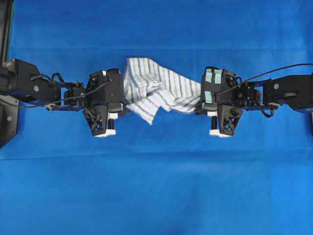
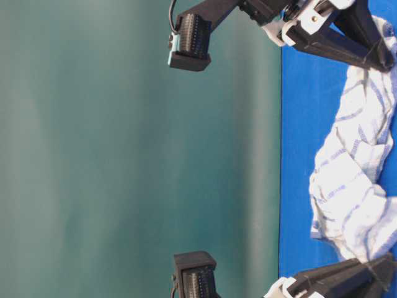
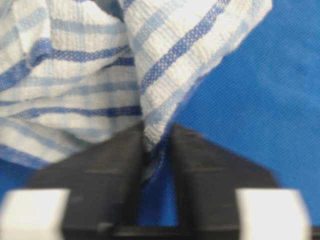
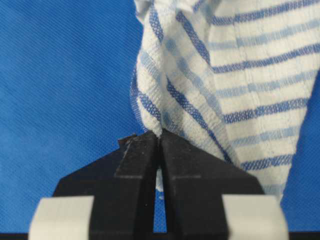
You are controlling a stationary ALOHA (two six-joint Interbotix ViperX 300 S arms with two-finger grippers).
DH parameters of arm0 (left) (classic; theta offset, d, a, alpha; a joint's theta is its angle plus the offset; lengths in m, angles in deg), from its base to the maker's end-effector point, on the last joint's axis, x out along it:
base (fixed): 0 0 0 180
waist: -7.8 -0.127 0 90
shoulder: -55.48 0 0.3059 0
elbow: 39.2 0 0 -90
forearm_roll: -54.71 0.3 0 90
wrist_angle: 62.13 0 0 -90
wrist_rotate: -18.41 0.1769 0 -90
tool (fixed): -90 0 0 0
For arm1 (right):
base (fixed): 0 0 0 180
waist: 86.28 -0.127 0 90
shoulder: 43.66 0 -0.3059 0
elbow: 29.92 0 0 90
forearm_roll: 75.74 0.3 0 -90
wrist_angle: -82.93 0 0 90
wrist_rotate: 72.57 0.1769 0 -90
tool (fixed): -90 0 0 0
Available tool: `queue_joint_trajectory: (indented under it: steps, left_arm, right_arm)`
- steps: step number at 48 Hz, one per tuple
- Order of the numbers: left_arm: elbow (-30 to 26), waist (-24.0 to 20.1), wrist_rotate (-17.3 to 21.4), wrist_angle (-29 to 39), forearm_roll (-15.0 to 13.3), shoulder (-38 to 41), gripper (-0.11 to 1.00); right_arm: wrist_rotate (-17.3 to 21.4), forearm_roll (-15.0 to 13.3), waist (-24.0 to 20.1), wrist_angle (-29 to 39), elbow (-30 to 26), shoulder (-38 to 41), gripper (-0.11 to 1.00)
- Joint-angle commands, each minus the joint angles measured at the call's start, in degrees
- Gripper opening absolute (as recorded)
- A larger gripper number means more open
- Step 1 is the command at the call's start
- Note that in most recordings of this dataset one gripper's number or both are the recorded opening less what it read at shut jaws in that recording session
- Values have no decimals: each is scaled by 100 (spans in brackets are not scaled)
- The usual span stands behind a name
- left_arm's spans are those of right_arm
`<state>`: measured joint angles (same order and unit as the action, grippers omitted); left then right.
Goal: Lift the towel with both arms.
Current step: 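Lift the towel with both grippers and pull it up and apart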
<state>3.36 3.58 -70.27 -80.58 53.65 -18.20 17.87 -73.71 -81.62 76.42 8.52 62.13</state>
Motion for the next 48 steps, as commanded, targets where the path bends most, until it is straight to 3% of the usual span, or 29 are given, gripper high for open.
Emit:
queue_joint_trajectory:
  steps: [1,3,9,21,31,48]
  left_arm:
    - [-88,0,0,70,0,-141,6]
    - [-105,0,0,114,0,-193,1]
    - [-176,0,-35,352,0,-501,1]
    - [-413,0,-44,1494,-9,-1819,1]
    - [-501,0,-35,1951,0,-2936,1]
    - [-1125,-88,-35,2522,-9,-4324,1]
  right_arm:
    - [-9,-9,26,44,-105,-88,1]
    - [0,0,26,70,-114,-114,1]
    - [9,18,26,123,-149,-378,1]
    - [-9,-9,18,782,-352,-1512,1]
    - [-44,-105,202,1327,-571,-2382,1]
    - [-62,-413,527,2312,-1529,-3410,1]
